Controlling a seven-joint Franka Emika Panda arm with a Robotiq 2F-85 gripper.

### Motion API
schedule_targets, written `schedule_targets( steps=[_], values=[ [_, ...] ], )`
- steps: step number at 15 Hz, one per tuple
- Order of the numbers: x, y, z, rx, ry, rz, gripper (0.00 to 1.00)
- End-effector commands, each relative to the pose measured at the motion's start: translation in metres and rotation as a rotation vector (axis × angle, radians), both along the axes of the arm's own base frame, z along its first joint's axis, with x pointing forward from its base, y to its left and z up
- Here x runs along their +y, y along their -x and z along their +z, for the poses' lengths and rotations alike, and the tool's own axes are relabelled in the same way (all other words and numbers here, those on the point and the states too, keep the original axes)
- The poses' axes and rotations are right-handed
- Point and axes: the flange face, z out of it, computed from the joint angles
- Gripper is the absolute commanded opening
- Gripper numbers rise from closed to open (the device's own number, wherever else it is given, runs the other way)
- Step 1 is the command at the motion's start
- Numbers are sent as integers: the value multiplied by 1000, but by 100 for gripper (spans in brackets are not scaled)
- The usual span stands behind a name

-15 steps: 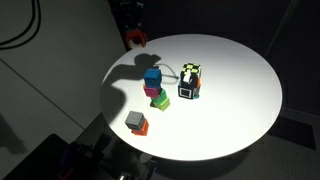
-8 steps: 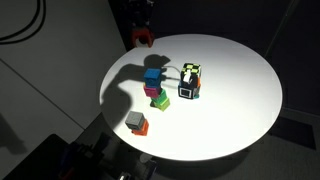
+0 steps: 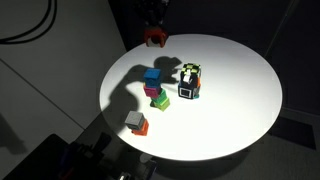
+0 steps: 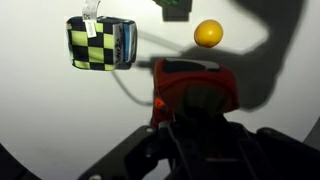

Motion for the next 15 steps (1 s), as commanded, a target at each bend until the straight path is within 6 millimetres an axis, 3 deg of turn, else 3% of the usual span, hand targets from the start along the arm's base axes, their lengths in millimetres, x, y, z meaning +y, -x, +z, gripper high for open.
schedule_targets(
  steps=[1, 10, 15],
  values=[
    [-20, 0, 2, -41, -4, -31, 9],
    [-71, 4, -10, -11, 11, -70, 9],
    [-88, 1, -17, -6, 20, -38, 9]
  ],
)
